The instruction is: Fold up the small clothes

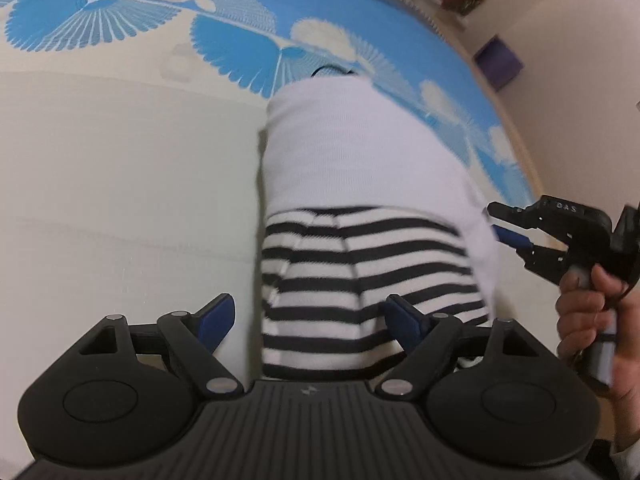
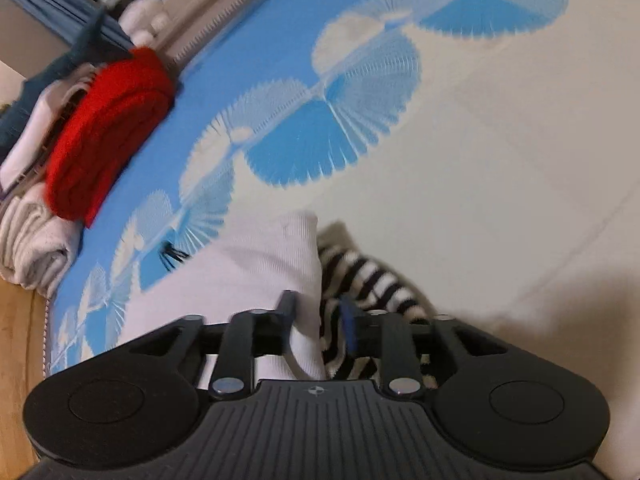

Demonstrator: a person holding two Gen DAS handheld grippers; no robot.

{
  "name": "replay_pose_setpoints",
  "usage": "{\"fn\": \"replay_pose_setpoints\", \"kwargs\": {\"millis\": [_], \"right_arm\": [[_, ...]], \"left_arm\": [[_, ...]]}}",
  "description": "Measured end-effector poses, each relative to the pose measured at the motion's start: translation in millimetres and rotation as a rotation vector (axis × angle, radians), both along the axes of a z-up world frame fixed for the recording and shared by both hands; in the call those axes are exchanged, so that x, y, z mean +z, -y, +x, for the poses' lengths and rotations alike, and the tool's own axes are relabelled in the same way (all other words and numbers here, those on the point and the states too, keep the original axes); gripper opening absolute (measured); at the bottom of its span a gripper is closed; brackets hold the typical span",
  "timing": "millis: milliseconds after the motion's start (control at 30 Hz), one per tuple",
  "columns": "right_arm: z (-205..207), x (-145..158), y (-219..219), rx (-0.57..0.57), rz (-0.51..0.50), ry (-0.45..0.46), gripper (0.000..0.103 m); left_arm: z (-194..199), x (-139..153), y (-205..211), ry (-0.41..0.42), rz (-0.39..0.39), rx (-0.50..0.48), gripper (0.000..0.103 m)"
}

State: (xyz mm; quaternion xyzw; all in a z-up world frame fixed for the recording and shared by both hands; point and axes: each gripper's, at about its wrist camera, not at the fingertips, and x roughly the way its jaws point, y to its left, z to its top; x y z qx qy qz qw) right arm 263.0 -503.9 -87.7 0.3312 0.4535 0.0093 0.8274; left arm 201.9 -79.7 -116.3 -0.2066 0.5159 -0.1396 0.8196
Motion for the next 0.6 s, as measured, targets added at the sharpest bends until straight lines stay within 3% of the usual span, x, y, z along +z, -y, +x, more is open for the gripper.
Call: {"fn": "replay_pose_setpoints", "kwargs": {"millis": [100, 167, 267, 333, 367, 467, 533, 600], "right_arm": [[-6, 5, 5, 0.047, 0.033, 0.053, 0.048], [-8, -3, 0, 0.131, 0.02, 0.01, 0.055], [-9, -28, -21, 0.29, -0.116, -0.137, 0.055], [-13, -40, -24, 0.3, -0.279, -0.212, 0.053], [-14, -40, -20, 0.289, -0.31, -0.209, 0.045], [-17, -24, -4, 0.199, -0.267, -0.112, 0.047], [-19, -16, 5, 0.134, -0.2, -0.047, 0.055], [-16, -19, 10, 0.093, -0.12, -0.041, 0.072]], "left_arm": [[-3, -12, 13, -0.014, 0.043, -0.049, 0.086], [-7, -22, 20, 0.004, 0.112, -0.087, 0.087], [-6, -24, 16, -0.006, 0.091, -0.083, 0.087], [-3, -19, 11, -0.003, 0.07, -0.088, 0.087], [1, -16, 7, -0.002, 0.053, -0.083, 0.087], [17, -9, -10, -0.002, -0.017, -0.013, 0.087], [31, -6, -20, -0.015, -0.074, 0.053, 0.087], [47, -11, -26, -0.045, -0.139, 0.105, 0.088]]}}
